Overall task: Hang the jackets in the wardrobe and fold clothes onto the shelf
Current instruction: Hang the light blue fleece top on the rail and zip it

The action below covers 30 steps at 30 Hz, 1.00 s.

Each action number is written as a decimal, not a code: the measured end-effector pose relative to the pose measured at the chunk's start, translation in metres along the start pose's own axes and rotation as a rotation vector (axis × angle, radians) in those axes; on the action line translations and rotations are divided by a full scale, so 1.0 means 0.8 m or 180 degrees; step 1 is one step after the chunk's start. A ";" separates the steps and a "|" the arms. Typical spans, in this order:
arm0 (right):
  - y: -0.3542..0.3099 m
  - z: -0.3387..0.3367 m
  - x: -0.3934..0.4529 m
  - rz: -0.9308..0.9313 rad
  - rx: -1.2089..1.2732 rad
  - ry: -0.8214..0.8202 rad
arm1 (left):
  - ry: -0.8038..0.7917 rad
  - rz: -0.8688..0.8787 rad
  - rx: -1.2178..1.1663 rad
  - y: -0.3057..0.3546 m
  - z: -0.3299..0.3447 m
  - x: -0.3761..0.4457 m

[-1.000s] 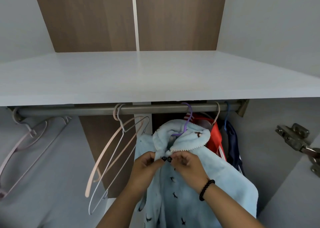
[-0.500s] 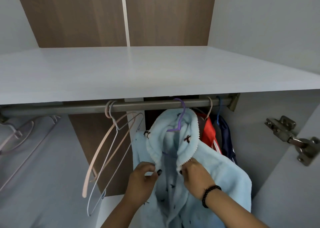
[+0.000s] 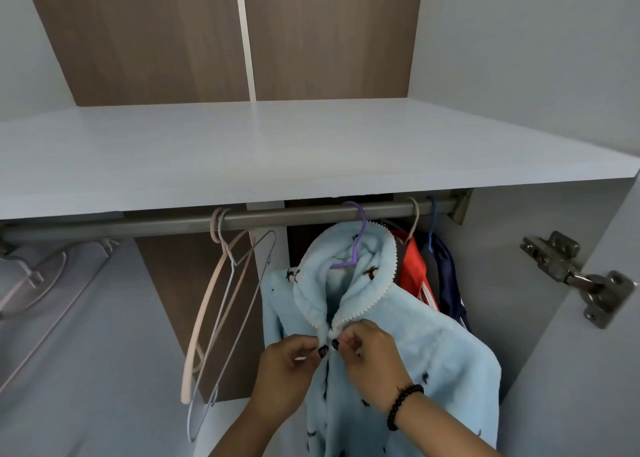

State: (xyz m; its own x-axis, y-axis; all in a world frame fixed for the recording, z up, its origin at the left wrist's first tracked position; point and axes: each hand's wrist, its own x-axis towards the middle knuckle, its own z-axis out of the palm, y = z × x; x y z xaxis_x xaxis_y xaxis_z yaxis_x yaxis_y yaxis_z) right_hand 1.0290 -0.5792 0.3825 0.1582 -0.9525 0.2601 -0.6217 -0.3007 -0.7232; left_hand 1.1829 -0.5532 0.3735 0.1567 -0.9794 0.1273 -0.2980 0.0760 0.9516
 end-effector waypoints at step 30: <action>-0.011 -0.036 0.009 0.0975 0.1720 -0.0254 | -0.0324 0.0217 -0.0784 0.019 0.011 0.038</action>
State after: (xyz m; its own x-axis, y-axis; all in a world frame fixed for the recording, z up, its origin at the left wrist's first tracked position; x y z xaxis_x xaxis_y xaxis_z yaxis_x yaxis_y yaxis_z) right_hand 1.0137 -0.5822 0.4094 0.1039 -0.9936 -0.0437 -0.1753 0.0249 -0.9842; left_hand 1.1748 -0.5838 0.3892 0.0448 -0.9833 0.1765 -0.0648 0.1734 0.9827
